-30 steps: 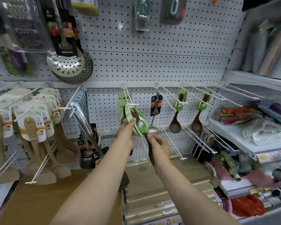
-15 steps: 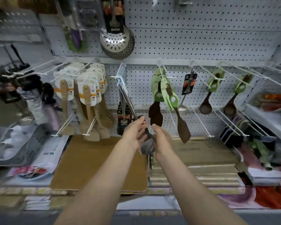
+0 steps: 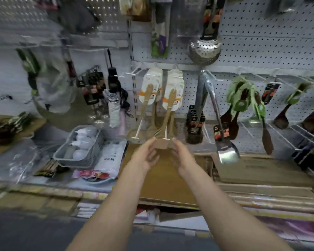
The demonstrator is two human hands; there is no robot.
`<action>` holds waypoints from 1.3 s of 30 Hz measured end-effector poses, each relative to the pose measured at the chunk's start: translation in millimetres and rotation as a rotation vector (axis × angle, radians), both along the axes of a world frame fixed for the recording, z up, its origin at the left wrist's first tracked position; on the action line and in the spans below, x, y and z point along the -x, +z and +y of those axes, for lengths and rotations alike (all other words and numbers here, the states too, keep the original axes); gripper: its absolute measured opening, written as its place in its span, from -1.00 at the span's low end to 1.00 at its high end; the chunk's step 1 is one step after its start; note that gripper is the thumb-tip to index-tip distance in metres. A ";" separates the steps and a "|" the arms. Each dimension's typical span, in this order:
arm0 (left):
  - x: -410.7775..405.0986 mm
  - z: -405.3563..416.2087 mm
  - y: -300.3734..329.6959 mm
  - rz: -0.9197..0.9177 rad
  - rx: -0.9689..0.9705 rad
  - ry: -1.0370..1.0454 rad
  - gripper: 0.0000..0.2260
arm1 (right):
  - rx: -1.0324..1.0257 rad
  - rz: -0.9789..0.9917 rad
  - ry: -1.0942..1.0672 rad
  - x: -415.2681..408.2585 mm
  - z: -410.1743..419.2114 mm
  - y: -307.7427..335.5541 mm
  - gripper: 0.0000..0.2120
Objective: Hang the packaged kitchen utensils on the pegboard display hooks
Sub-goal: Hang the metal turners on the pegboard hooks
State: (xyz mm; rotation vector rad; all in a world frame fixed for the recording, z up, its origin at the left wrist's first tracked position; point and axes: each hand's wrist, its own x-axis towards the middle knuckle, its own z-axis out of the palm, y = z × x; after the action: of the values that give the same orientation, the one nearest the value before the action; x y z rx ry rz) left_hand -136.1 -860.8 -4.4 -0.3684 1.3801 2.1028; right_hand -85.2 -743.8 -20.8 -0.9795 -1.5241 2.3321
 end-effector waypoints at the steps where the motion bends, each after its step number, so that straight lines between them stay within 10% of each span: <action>1: 7.0 -31.7 -4.4 0.002 0.009 0.013 -0.74 | -0.002 -0.009 0.019 7.2 -32.2 -3.1 -0.72; 8: 36.6 -236.6 -27.5 -0.036 -0.004 0.194 -0.59 | 0.004 -0.070 0.260 44.1 -233.3 -13.2 -0.75; 25: 140.0 -553.2 -36.6 -0.014 -0.069 0.633 -0.90 | -0.047 -0.059 0.618 218.2 -544.7 -31.3 -0.61; 39: 382.4 -741.7 -31.3 -0.052 0.084 0.678 -0.52 | -0.008 -0.090 0.626 452.1 -716.9 -19.7 -0.71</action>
State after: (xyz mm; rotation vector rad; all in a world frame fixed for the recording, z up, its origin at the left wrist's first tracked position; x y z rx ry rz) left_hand -518.5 -1602.6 -35.7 -1.0373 1.4481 2.5320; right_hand -537.2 -1460.8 -40.4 -0.6742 -2.1179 2.6927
